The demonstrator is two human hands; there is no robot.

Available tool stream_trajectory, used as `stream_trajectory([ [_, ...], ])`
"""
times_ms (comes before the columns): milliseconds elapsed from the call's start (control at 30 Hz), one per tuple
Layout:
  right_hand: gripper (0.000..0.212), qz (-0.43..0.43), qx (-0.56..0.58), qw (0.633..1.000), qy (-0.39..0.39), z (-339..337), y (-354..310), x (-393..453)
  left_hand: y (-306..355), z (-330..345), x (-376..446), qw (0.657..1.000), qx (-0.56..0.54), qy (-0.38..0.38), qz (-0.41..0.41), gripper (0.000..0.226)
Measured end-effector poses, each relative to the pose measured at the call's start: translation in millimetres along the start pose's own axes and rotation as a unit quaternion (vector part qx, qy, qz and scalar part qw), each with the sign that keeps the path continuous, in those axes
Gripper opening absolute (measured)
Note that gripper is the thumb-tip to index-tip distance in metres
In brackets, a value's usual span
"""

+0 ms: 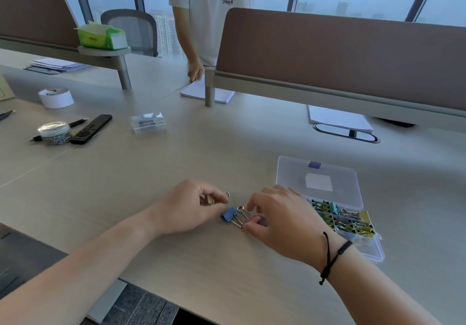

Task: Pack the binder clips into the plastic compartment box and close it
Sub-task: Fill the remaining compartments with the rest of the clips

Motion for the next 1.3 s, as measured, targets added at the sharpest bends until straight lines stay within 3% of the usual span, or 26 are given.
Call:
stream_trajectory([
  [67,0.023,-0.005,0.000,1.000,0.005,0,0,-1,2,11,2,0.997,0.050,-0.060,0.016,0.040],
  [133,0.020,-0.008,0.002,1.000,0.003,1,0,-2,5,18,5,0.990,0.090,-0.105,0.036,0.051],
  [333,0.013,-0.002,0.035,0.999,0.014,-3,10,-3,9,24,10,0.987,0.081,-0.128,0.062,0.026],
  [433,0.013,0.025,0.100,0.994,0.037,-20,23,-11,20,10,12,0.992,0.074,-0.070,0.068,0.021],
  [600,0.005,0.066,0.201,0.976,0.054,-54,73,-42,55,12,22,0.998,-0.026,0.009,0.064,0.017],
  [700,0.005,0.105,0.230,0.966,0.056,-67,120,-72,90,41,33,0.994,-0.058,-0.008,0.090,0.019],
  [800,0.007,0.123,0.218,0.968,0.002,-66,151,-95,122,74,45,0.990,-0.080,-0.040,0.113,0.022],
  [967,0.010,0.099,0.206,0.972,-0.053,-57,162,-113,155,117,61,0.986,-0.059,-0.065,0.140,0.022],
  [1300,0.006,0.020,0.176,0.984,-0.034,-49,162,-123,167,136,76,0.987,-0.025,-0.080,0.136,0.024],
])
Point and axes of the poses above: each hand's wrist, its own x-axis towards the middle knuckle, its own z-axis out of the palm, y = z × x, the point moved 10 cm from there along x, towards the middle knuckle, and after that the axes turned 3 degrees about -y, right-handed, at the moved point
